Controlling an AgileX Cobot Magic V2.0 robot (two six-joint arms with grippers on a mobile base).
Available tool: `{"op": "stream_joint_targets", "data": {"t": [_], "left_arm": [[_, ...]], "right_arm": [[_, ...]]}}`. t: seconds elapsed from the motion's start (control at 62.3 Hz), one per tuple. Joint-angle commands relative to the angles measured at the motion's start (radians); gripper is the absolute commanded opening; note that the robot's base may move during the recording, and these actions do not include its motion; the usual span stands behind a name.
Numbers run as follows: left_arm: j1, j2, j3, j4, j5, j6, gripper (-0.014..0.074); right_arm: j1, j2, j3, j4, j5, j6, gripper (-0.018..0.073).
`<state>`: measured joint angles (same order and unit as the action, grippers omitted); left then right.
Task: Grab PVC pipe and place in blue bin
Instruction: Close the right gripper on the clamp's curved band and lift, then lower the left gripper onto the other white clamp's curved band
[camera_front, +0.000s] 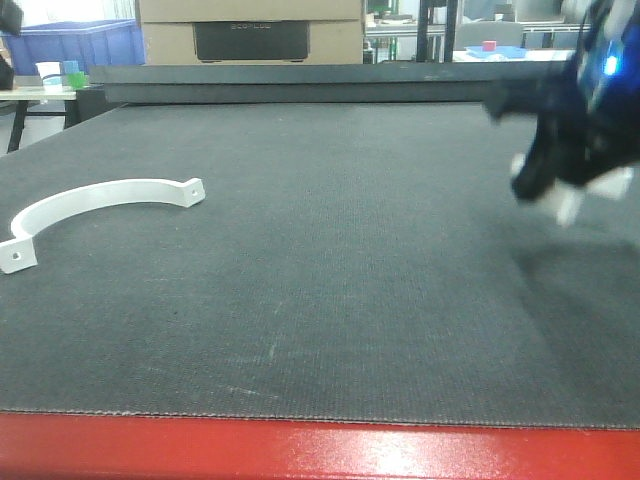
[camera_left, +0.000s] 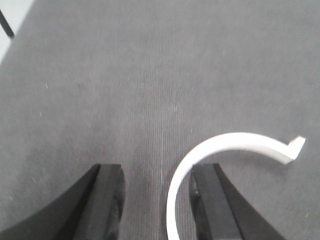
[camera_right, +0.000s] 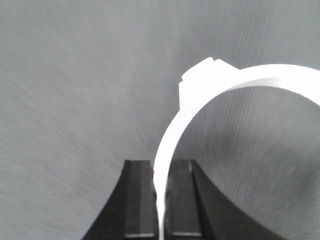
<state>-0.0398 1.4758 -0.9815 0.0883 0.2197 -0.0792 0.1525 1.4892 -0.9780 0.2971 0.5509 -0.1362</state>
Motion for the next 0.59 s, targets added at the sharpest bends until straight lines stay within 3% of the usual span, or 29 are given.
{"op": "stream_joint_targets", "data": {"t": [0.0,0.161,0.578], "left_arm": [[-0.001,0.029,-0.007,-0.024,0.009,-0.007,0.0246],[-0.001,0.1,-0.01,-0.083,0.033,-0.007,0.0246],[-0.001,0.194,-0.011,-0.088,0.071,-0.007,0.0246]], "right_arm": [[0.001,-0.063,-0.019,0.003,0.002,-0.001,-0.0167],[0.001,-0.172,-0.02,0.003,0.027,-0.001,-0.0167],[0.001,-0.328,-0.02,0.003,0.035,-0.001,-0.0167]]}}
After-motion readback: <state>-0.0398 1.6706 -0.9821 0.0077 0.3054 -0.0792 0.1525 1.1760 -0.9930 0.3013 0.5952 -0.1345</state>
